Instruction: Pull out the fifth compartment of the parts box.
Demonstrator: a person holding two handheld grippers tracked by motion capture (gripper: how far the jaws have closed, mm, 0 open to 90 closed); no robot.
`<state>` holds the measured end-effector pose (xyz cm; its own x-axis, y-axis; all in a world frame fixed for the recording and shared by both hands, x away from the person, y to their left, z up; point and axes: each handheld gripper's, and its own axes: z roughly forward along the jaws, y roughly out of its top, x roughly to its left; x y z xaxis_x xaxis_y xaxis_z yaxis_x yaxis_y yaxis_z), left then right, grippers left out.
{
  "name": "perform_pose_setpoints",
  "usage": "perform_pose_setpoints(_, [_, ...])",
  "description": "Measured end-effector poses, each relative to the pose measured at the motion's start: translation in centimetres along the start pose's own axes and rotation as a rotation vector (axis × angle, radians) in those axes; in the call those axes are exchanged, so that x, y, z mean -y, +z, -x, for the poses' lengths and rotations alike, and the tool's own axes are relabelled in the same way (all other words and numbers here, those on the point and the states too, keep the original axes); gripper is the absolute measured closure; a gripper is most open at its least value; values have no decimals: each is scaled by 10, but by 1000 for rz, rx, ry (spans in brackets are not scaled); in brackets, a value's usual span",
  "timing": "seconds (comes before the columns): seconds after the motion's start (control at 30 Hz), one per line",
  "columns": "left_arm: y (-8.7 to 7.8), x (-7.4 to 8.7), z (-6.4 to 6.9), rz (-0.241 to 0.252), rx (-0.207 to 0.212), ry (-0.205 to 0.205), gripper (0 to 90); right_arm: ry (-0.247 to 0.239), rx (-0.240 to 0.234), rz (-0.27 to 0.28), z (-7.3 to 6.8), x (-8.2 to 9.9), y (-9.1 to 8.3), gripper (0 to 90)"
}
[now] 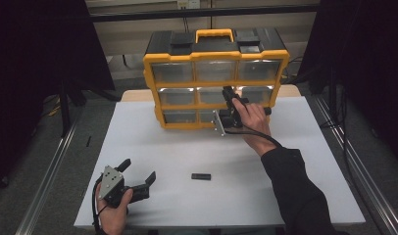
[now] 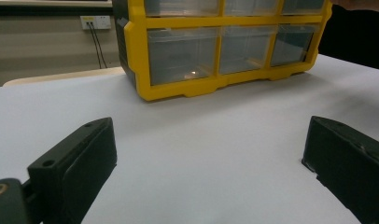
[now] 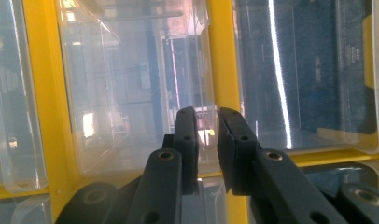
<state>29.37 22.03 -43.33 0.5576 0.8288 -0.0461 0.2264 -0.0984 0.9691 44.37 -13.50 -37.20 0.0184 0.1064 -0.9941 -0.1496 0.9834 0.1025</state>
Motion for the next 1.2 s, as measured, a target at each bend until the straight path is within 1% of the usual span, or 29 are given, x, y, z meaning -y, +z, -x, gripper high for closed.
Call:
perform_pose_setpoints(0.07, [0, 0, 0, -2, -1, 3, 27, -16, 3, 0, 0, 0, 0, 796])
perform_pose_setpoints(0.17, [0, 0, -1, 0, -3, 1, 27, -9, 3, 4, 0, 1, -1, 796])
perform_pose_setpoints(0.27, [0, 0, 0, 0, 0, -1, 27, -13, 0, 14, 1, 1, -1, 801])
perform_pose_setpoints(0.4, [0, 0, 0, -3, 3, 0, 27, 0, -2, 14, 2, 1, -2, 800])
perform_pose_setpoints(0.43, [0, 0, 0, -1, 3, -1, 27, -8, -1, 14, 2, 1, -2, 800])
perform_pose_setpoints(0.5, [0, 0, -1, -3, 0, 1, 27, -1, -5, 19, 3, 0, -3, 799])
perform_pose_setpoints(0.6, [1, 1, -1, -5, 2, 0, 27, -11, -8, 26, 4, 0, -5, 798])
perform_pose_setpoints(0.83, [1, 1, 0, -3, 3, -3, 27, 4, -21, 32, 5, 0, -7, 796])
perform_pose_setpoints(1.2, [1, 1, 0, -7, 0, 0, 27, 0, -33, 50, 7, 1, -14, 797])
